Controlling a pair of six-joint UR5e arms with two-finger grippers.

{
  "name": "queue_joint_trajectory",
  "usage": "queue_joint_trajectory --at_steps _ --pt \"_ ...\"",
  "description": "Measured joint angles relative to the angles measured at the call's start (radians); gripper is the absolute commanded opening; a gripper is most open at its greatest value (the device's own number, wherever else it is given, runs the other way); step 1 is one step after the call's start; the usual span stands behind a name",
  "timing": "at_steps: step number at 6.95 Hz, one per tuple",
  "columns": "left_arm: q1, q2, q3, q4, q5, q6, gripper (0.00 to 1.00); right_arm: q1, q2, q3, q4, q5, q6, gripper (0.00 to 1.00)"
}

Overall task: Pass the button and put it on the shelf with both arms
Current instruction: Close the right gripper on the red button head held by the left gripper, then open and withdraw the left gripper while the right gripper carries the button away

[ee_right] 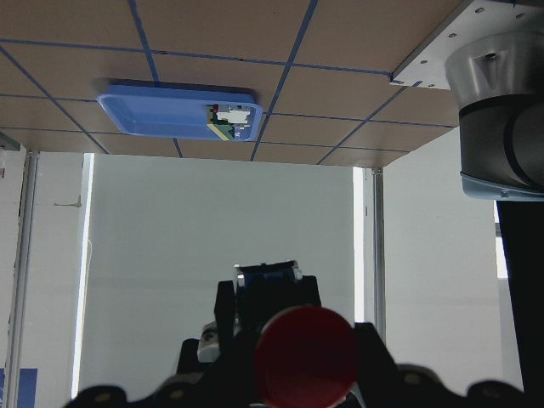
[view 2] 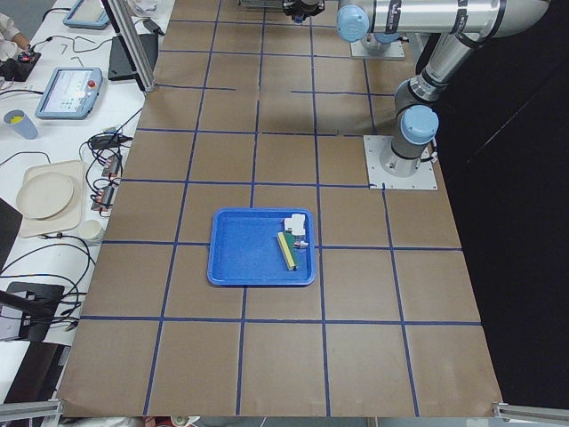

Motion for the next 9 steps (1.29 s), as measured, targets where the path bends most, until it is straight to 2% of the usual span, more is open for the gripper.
queue_joint_trajectory --at_steps 4,6,7,9 --pt "0.0 0.0 -0.001 0.003 0.006 -0.019 1.0 -0.01 0.003 -0.005 -0.001 -0.008 0.002 0.04" --pt "0.009 0.018 0.003 -0.018 0.067 -0.061 1.0 -0.033 0.004 -0.024 -0.005 -0.037 0.003 0.04" --pt "0.016 0.02 0.007 -0.027 0.139 -0.108 1.0 -0.07 0.004 -0.051 -0.009 -0.102 -0.003 0.04" --pt "0.075 0.006 0.009 -0.058 0.249 -0.22 1.0 -0.124 0.005 -0.14 -0.015 -0.302 -0.075 0.04"
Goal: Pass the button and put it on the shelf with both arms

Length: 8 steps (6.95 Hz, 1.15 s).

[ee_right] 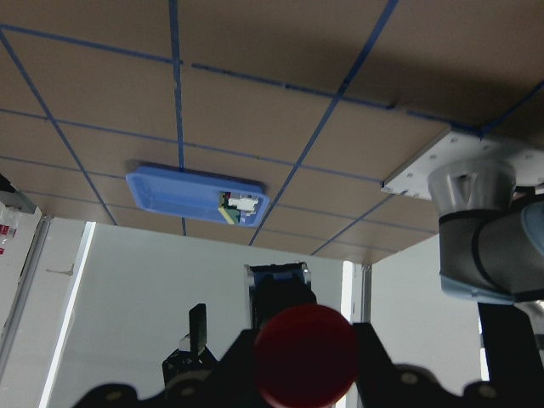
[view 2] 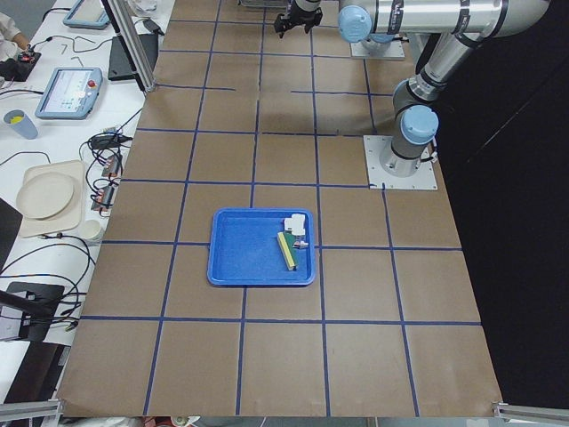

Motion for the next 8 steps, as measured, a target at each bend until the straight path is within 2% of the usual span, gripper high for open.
queue_joint_trajectory --at_steps 2,3,5,6,7,8 --pt "0.149 -0.012 0.017 -0.099 0.082 -0.109 1.0 -0.01 0.002 -0.098 -0.006 -0.287 -0.237 0.04" --pt "0.204 -0.024 0.031 -0.13 0.156 -0.183 1.0 -0.013 0.002 -0.125 -0.008 -0.441 -0.39 0.04" --pt "0.236 -0.117 0.111 -0.141 0.266 -0.343 1.0 -0.054 -0.002 -0.151 -0.064 -0.744 -0.758 0.04" --pt "0.23 -0.217 0.206 -0.145 0.281 -0.445 1.0 -0.086 -0.003 -0.154 -0.14 -0.881 -0.962 0.04" --pt "0.21 -0.321 0.328 -0.18 0.298 -0.528 1.0 -0.123 -0.002 -0.154 -0.22 -0.979 -1.139 0.04" --pt "0.179 -0.401 0.451 -0.258 0.326 -0.638 1.0 -0.17 0.0 -0.151 -0.298 -1.036 -1.283 0.04"
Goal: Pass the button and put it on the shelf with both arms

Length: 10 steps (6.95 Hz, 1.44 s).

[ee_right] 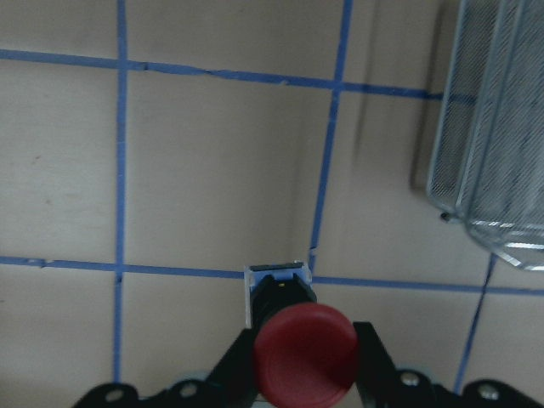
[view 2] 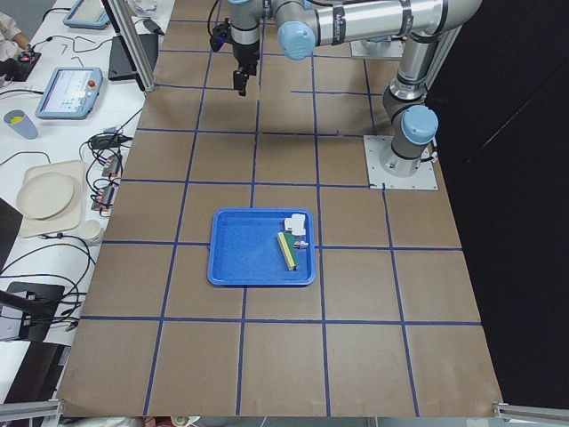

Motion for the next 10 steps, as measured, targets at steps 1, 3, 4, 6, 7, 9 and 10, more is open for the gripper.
queue_joint_trajectory --at_steps 1,3,4,6,7,9,10 --pt "-0.033 -0.035 0.072 -0.073 0.02 -0.126 1.0 -0.056 0.009 0.005 -0.07 -0.024 -0.119 0.04" --pt "-0.059 0.04 0.03 -0.136 0.033 -0.255 1.0 -0.17 0.082 0.012 -0.217 -0.036 -0.287 0.05" --pt "-0.055 0.107 -0.034 -0.13 0.034 -0.274 1.0 -0.214 0.13 0.011 -0.286 -0.037 -0.322 0.05" --pt "-0.028 0.153 -0.108 -0.084 0.035 -0.288 1.0 -0.252 0.191 0.001 -0.378 -0.027 -0.33 0.05" --pt "-0.016 0.159 -0.114 -0.074 0.036 -0.288 1.0 -0.262 0.217 -0.001 -0.419 -0.018 -0.31 0.06" --pt "-0.006 0.166 -0.121 -0.071 0.041 -0.29 1.0 -0.273 0.259 0.0 -0.492 0.008 -0.262 0.08" --pt "-0.005 0.164 -0.114 -0.071 0.052 -0.296 1.0 -0.274 0.282 0.0 -0.527 0.012 -0.256 0.18"
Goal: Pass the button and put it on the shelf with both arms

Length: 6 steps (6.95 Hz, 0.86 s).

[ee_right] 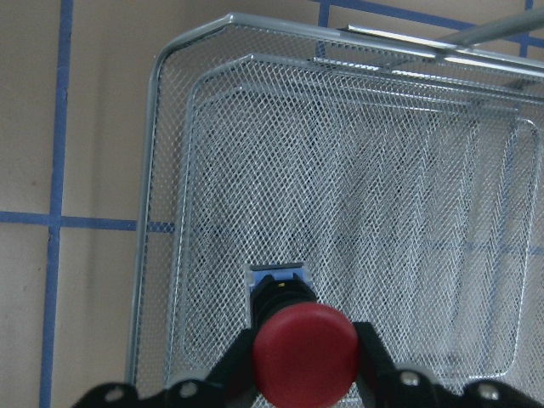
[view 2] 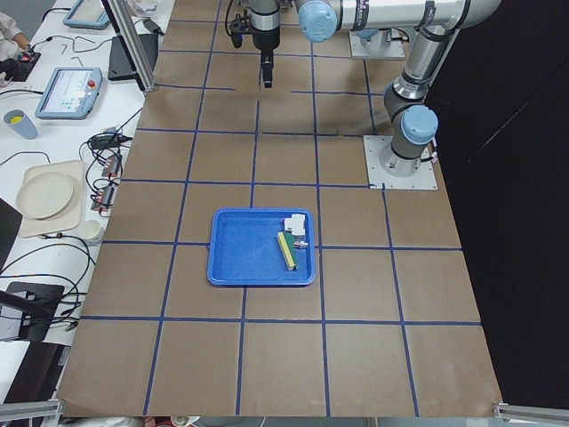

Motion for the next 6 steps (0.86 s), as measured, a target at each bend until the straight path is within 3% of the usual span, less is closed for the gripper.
queue_joint_trajectory --at_steps 2,3,4,6 --pt "0.001 -0.008 0.013 -0.003 0.026 -0.042 1.0 -0.001 0.023 0.0 -0.024 -0.002 0.006 0.4" --pt "0.0 -0.011 0.02 -0.006 0.031 -0.078 1.0 -0.001 0.034 0.001 -0.026 -0.001 0.012 0.83" --pt "-0.001 -0.013 0.025 -0.01 0.032 -0.105 1.0 -0.001 0.05 -0.002 -0.025 -0.003 0.02 1.0" --pt "-0.003 -0.01 0.021 -0.013 0.029 -0.118 1.0 -0.001 0.058 -0.004 -0.007 -0.022 0.024 1.0"
